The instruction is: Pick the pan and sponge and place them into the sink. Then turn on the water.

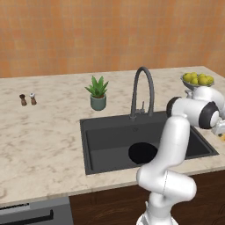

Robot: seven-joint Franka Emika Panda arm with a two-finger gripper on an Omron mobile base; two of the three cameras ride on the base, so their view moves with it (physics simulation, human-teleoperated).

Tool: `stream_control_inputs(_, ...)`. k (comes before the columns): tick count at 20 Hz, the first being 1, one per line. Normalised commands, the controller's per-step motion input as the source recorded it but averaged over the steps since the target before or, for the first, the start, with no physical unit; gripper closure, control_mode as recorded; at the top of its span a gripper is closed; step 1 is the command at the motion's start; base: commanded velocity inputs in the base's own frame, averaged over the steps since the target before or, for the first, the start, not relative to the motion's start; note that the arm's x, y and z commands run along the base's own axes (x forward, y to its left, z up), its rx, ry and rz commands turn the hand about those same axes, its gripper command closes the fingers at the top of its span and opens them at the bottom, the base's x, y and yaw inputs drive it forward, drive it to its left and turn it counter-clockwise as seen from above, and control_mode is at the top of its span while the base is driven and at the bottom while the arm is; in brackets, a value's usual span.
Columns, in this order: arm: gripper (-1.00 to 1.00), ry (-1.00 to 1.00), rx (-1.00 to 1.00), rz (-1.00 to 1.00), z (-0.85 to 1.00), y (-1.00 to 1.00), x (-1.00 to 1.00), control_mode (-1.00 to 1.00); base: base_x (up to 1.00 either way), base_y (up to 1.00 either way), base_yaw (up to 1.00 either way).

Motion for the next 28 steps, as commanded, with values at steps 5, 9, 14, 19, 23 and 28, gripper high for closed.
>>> stream_control_inputs(5,1.0,0.01,0.01,0.14,0.61,0.91,0.01,-1.0,0.0,0.0,0.0)
stream_control_inputs(9,1.0,0.02,0.0,0.13,0.01,1.0,0.16,-1.0,0.0,0.0,0.0)
stream_control_inputs(14,1.0,0.08,-0.02,0.03,-0.05,1.0,0.17,-1.0,0.0,0.0,0.0)
stream_control_inputs(19,1.0,0.17,-0.01,-0.01,-0.29,0.69,0.51,-1.0,0.0,0.0,0.0)
stream_control_inputs(23,1.0,0.05,0.0,-0.01,-0.28,0.39,0.47,-1.0,0.0,0.0,0.0)
stream_control_inputs(28,1.0,0.04,0.02,0.0,-0.14,0.0,0.51,-1.0,0.0,0.0,0.0)
